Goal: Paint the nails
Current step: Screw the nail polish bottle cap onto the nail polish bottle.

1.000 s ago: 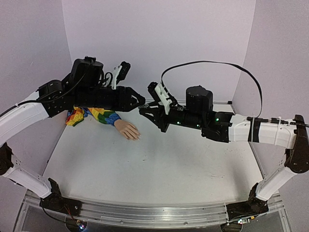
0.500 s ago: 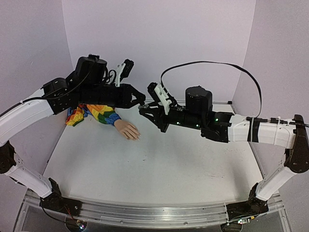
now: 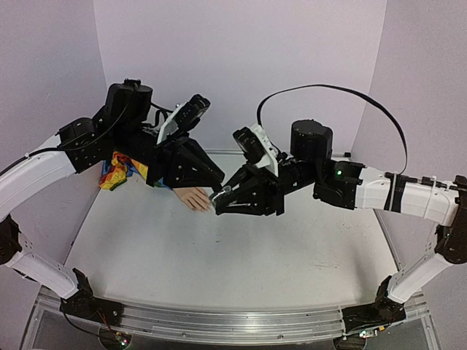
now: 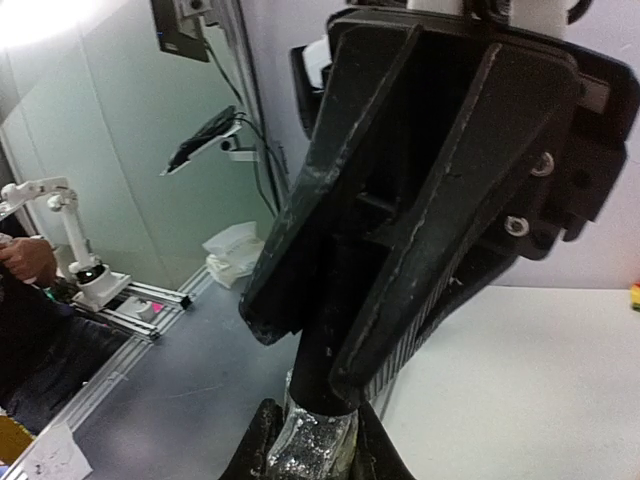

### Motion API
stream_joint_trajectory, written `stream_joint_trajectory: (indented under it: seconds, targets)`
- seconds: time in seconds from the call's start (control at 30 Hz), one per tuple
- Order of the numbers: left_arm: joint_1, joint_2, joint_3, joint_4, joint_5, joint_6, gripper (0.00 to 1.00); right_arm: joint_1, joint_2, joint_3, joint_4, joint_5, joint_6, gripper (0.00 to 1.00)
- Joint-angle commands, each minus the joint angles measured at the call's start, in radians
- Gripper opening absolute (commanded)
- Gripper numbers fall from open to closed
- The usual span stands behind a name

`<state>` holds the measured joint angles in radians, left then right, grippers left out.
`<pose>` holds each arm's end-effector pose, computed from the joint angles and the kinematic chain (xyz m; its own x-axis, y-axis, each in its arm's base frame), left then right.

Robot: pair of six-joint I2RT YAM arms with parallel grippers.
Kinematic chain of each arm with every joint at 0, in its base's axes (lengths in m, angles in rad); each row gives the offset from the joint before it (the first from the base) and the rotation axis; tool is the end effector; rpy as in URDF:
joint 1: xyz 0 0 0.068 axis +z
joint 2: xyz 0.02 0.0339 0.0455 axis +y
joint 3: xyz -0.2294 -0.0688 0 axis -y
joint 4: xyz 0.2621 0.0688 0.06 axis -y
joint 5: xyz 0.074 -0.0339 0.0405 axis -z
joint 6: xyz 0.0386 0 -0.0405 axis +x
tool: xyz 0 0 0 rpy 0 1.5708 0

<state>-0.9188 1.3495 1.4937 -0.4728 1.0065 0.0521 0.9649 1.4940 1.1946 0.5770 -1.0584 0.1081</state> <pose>0.1622 -0.2662 0.4038 -0.1481 0.2400 -0.9594 0.9193 -0.3241 -0.2230 0.1773 0.3150 0.3477 0.0602 0.1797 -0.9819 -0.8921 -0.4317 -0.1337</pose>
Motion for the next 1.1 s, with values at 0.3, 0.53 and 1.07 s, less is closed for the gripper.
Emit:
stream_joint_trajectory:
  seconds: [0.3, 0.53, 1.07]
  targets:
    - [-0.031, -0.182, -0.033, -0.061, -0.582, -0.203, 0.76, 0.019, -0.072, -0.046, 0.089, 0.601, -0.326, 0.0]
    - [-0.023, -0.157, -0.012, -0.106, -0.959, -0.559, 0.86, 0.02, 0.001, -0.024, 0.129, 0.869, -0.352, 0.0]
    - [-0.026, -0.043, -0.011, 0.088, -0.86, -0.633, 0.58, 0.021, 0.035, -0.012, 0.167, 0.911, -0.331, 0.0]
